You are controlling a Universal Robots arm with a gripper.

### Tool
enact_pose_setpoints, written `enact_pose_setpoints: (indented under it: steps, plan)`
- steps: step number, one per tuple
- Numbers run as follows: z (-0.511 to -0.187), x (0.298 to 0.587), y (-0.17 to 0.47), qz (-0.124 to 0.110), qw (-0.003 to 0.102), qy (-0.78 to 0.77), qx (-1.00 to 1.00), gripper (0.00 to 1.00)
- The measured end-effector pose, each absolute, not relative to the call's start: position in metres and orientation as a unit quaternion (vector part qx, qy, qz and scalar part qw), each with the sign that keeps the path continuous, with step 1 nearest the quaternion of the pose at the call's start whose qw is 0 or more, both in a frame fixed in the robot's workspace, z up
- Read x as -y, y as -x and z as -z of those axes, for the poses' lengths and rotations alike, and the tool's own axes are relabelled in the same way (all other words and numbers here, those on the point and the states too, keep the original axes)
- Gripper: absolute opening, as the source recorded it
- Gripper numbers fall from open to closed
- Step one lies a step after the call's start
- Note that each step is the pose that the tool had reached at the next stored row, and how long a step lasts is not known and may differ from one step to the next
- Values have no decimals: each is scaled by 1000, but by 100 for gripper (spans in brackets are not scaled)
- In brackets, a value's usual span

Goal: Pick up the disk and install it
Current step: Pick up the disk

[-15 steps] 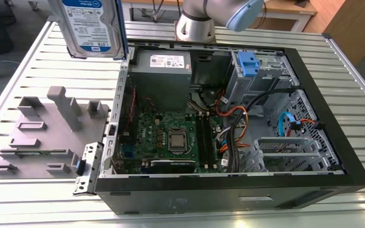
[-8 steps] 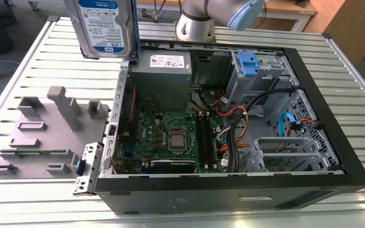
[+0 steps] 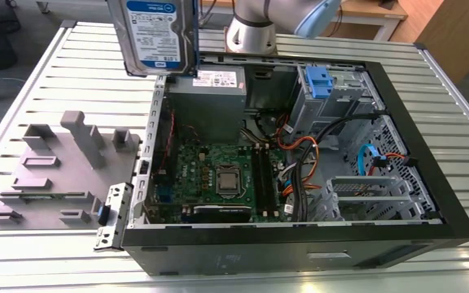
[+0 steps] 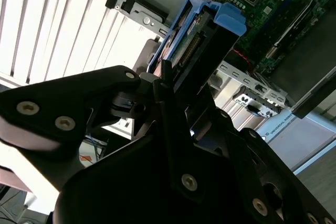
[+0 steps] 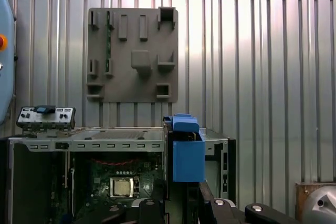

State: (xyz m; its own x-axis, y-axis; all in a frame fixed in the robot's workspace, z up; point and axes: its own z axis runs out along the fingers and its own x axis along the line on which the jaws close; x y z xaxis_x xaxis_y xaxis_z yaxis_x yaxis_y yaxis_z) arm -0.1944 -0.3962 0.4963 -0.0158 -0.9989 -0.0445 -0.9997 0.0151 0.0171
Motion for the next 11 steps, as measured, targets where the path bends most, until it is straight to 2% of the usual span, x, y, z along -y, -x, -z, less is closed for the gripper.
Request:
enact_pose_setpoints:
  steps: [11]
  plan:
    - [-496,396,154,-22,10,701,-712,35]
